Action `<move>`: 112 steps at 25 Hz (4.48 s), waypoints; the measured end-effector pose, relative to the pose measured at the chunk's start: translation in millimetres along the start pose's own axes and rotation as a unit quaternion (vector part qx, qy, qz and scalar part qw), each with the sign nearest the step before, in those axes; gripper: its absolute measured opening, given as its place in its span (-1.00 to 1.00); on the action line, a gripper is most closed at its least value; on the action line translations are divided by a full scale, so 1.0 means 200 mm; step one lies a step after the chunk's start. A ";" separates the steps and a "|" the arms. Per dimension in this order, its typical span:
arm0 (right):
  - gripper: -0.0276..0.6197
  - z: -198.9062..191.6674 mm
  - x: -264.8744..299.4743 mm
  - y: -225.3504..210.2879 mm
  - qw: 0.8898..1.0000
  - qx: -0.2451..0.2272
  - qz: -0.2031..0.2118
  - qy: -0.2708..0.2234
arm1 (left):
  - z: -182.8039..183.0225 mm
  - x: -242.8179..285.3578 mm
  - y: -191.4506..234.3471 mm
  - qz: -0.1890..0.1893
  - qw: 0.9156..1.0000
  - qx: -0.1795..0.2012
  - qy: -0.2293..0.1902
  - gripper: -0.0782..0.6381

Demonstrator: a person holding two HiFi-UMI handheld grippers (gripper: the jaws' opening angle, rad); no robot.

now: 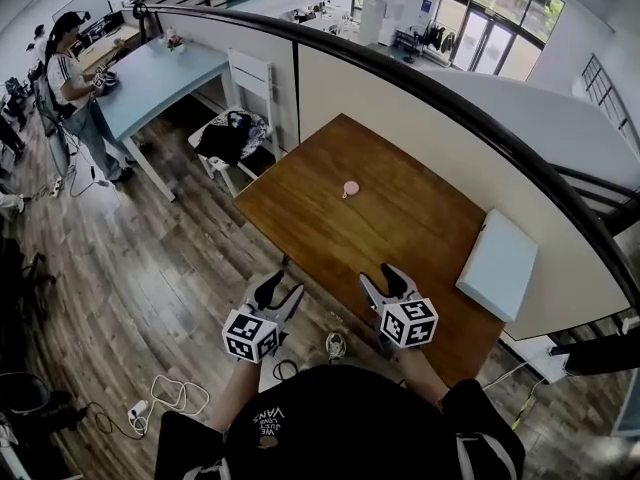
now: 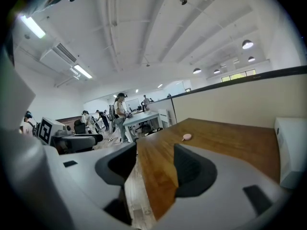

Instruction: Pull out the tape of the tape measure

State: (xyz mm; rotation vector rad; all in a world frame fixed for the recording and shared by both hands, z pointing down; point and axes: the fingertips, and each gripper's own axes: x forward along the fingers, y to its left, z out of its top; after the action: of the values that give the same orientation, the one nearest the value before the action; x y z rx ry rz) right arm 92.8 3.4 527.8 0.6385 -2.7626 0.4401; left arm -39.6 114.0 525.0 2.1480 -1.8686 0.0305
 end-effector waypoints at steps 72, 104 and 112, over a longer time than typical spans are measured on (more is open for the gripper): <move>-0.26 -0.13 1.39 -0.88 0.960 -0.145 -0.016 0.240 | -0.32 1.26 0.74 -0.180 0.964 0.001 0.194 -0.22; -0.25 -0.25 1.68 -0.92 0.874 -0.292 0.214 0.325 | -0.38 1.31 0.79 -0.169 0.965 -0.015 0.198 -0.22; -0.25 -0.21 1.65 -0.91 0.908 -0.262 0.152 0.288 | -0.37 1.32 0.81 -0.165 0.966 -0.006 0.199 -0.22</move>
State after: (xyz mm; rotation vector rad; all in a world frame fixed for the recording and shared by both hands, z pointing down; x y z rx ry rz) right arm -101.1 -263.0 716.0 -0.0601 -2.2444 -0.0680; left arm -143.1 -142.5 683.5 2.2158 -1.2736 0.3521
